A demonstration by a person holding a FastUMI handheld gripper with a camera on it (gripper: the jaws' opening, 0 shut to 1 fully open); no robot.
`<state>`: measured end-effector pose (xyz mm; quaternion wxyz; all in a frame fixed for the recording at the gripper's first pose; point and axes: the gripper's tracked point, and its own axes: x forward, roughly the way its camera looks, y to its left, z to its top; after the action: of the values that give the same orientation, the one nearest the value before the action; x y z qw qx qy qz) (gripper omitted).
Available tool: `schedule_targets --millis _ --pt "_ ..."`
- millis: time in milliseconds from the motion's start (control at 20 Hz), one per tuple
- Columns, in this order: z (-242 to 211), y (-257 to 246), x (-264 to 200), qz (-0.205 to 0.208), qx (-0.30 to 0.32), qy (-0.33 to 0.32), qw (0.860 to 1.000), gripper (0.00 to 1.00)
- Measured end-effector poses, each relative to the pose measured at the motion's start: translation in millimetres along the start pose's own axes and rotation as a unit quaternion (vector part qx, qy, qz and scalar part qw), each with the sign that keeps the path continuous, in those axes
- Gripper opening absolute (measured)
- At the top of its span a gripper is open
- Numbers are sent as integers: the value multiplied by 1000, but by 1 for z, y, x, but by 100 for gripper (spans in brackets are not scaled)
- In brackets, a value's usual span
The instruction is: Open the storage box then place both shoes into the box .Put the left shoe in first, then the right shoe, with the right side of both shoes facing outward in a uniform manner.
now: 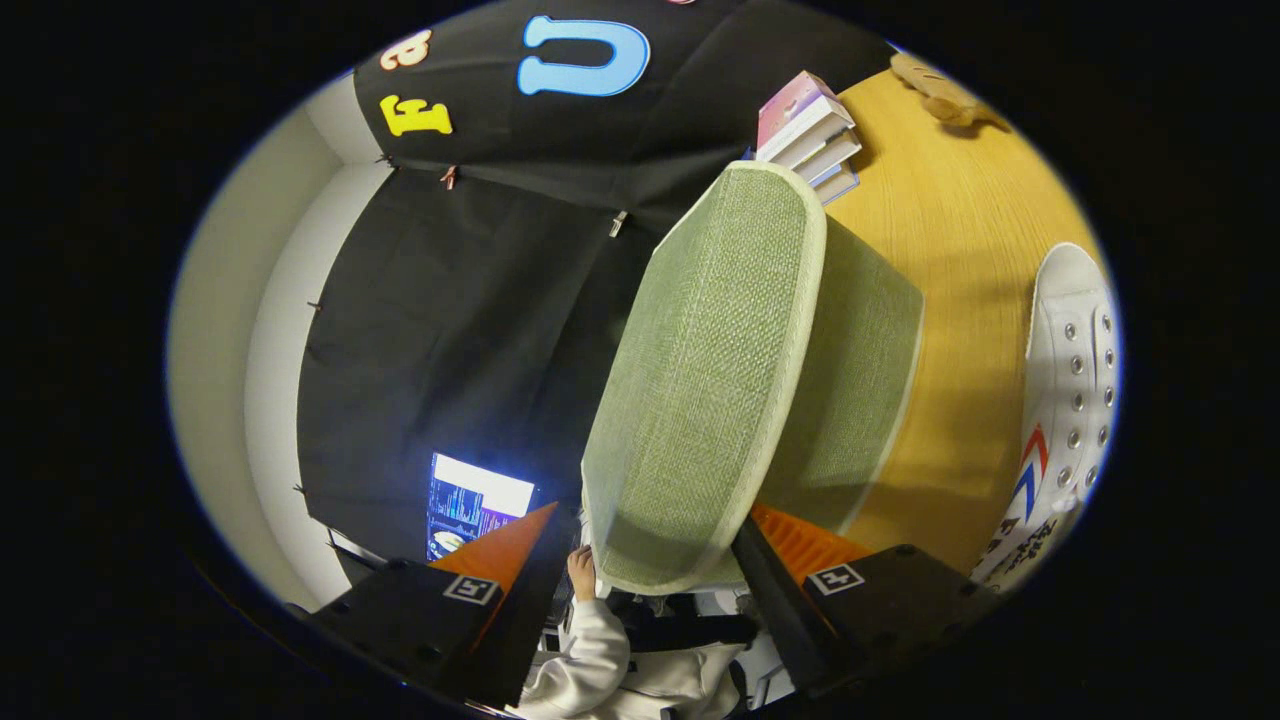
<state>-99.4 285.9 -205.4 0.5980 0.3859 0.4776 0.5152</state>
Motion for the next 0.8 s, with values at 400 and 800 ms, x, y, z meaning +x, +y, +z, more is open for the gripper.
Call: schedule_targets --millis 400,800 --pt "27 29 -14 33 82 -24 996 36" --pt "40 76 -1 35 90 -30 995 5"
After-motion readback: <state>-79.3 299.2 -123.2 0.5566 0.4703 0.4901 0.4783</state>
